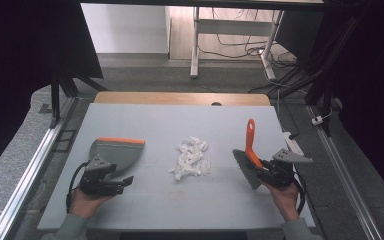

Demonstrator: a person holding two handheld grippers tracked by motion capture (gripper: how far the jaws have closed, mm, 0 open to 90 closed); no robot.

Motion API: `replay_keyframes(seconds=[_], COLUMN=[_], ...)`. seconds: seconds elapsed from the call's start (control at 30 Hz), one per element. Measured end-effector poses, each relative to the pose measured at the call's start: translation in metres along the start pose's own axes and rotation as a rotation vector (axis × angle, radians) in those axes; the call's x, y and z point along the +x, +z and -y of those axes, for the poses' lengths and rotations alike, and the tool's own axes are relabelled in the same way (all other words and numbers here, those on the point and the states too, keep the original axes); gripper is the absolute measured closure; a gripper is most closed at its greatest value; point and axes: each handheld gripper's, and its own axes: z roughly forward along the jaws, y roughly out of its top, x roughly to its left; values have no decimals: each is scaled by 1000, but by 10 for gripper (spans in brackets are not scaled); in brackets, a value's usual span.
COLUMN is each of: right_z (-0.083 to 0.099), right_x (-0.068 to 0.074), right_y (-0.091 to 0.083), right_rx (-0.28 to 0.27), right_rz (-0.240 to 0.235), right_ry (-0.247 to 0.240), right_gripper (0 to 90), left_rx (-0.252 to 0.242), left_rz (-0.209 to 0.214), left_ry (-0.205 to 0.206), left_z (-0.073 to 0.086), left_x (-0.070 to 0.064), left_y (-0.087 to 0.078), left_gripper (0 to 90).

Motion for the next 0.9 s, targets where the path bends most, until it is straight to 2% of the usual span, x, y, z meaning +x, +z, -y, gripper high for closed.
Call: replay_keyframes(seconds=[0.23,0.3,0.43,0.9], right_z=[-1,-2,-2,-8], right_x=[1,3,3,10], right_y=[-2,-4,-5,0], right_rx=[-20,-17,-26,-26], right_rz=[-2,6,4,20], right_ry=[-10,-29,-26,-63], right_gripper=[702,702,702,702], left_rx=[11,7,-1,13], left_rz=[16,19,28,56], left_ry=[3,12,14,46], left_z=[-3,-4,-6,-7], left_x=[0,-2,-6,-9], left_y=[2,0,-3,-1], left_gripper=[204,208,211,212])
